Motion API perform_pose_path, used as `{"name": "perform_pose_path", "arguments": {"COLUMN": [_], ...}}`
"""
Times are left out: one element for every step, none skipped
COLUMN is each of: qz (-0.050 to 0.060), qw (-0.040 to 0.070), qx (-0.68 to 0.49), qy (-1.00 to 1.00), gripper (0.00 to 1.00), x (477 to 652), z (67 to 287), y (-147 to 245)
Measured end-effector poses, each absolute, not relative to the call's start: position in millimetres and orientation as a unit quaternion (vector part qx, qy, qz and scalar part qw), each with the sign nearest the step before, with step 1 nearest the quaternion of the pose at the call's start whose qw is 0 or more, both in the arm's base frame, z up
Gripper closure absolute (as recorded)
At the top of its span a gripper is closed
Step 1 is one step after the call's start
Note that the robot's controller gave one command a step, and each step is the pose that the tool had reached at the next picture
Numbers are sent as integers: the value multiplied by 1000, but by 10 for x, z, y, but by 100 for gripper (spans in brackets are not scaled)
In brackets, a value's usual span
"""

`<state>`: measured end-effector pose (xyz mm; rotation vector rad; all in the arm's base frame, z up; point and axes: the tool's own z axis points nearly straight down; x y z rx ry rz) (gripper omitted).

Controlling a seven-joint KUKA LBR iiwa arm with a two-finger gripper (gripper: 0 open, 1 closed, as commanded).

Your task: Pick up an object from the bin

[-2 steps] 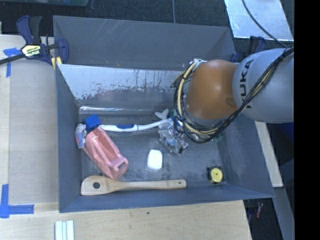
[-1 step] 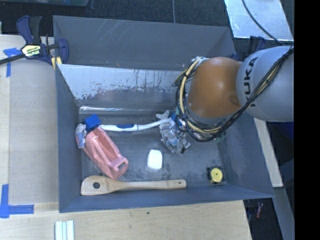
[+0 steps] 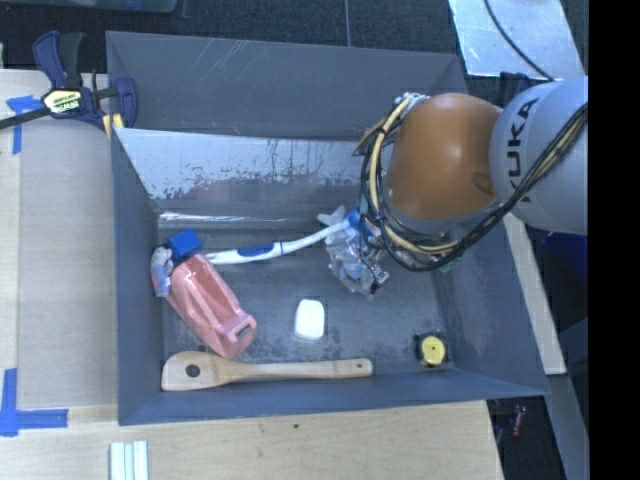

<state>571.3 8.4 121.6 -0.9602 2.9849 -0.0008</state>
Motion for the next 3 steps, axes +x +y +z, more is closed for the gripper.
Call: {"name": "perform_pose_path", "arguments": {"qz": [0, 0, 0], "qw": [3, 3, 2], "qx": [-306, -306, -305], "qy": [952, 952, 952], "gripper": [100, 100, 100], "x": [5714, 5714, 5708], "z": [1390, 1513, 1670], "y": [84, 84, 84]}}
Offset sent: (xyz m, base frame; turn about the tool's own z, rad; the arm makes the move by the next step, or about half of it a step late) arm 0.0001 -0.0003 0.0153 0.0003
